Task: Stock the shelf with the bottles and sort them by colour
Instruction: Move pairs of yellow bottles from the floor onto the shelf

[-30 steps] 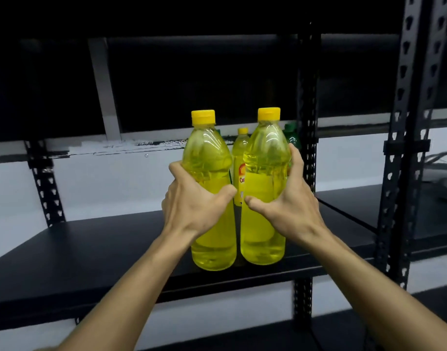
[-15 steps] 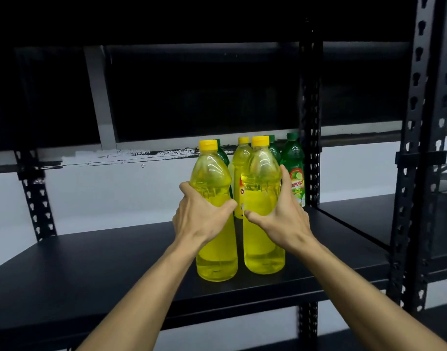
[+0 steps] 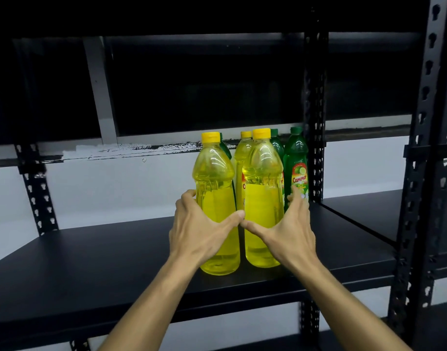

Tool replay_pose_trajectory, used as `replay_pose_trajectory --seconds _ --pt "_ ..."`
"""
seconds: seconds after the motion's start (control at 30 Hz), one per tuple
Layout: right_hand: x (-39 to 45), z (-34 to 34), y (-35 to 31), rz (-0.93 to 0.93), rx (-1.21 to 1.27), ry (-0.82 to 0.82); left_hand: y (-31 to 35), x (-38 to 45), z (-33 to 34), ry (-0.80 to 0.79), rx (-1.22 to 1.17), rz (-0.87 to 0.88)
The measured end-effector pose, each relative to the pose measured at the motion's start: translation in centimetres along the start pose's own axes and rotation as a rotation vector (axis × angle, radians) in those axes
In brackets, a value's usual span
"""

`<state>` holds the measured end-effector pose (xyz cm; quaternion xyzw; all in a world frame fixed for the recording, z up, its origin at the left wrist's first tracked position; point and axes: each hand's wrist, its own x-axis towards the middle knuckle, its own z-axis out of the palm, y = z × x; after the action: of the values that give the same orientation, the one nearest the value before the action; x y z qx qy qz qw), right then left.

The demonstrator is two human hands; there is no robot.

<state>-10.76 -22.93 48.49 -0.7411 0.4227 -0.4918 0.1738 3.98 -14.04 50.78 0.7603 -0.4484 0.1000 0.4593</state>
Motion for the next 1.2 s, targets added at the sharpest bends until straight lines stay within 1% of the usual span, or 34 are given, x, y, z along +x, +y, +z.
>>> replay_pose_trajectory --seconds 0.1,0.23,0.33,0.43,0.5,0.6,0.77,0.87,0.93,1.0,1.03,1.13,1.2 --pt "-0.7 0.8 0.4 -0.033 -0.147 0.008 -0.5 -0.6 0.7 -0.004 0.094 -0.016" --pt "-0.4 1.0 1.2 -0.051 -0.144 -0.016 -1.2 -0.5 1.2 -0.008 0.022 -0.029" --pt "-0.1 0.7 2.2 -0.050 -0.018 -0.068 -1.9 -0.1 1.3 -0.047 -0.121 -0.011" --pt "0.1 0.6 3.5 -0.023 0.244 -0.147 -2.5 -0.2 1.2 -0.126 -0.304 -0.033" --pt "0.3 0.4 4.2 -0.015 0.364 -0.212 -2.9 -0.2 1.3 -0.179 -0.394 -0.043" --pt "0.6 0.3 4.7 -0.021 0.437 -0.317 -3.6 0.1 1.7 -0.249 -0.503 -0.041" --pt "1.0 -0.4 4.9 -0.030 0.517 -0.454 -4.3 0.8 1.9 -0.325 -0.613 -0.026" --pt "1.4 -0.8 5.2 -0.017 0.511 -0.521 -4.5 0.9 1.8 -0.387 -0.642 -0.033" --pt "1.5 -1.1 5.2 -0.005 0.480 -0.551 -4.3 0.6 1.3 -0.427 -0.621 -0.032" --pt "1.2 -1.1 4.9 -0.011 0.423 -0.521 -3.9 0.1 1.0 -0.414 -0.546 -0.048" --pt "1.0 -1.0 4.6 -0.018 0.389 -0.466 -3.7 -0.3 1.0 -0.373 -0.494 -0.060" --pt "0.2 -0.1 3.9 -0.035 0.277 -0.248 -2.3 -1.6 1.4 -0.169 -0.359 -0.074" --pt "-0.1 0.4 3.6 -0.051 0.214 -0.156 -1.8 -2.1 2.1 -0.056 -0.281 -0.049"
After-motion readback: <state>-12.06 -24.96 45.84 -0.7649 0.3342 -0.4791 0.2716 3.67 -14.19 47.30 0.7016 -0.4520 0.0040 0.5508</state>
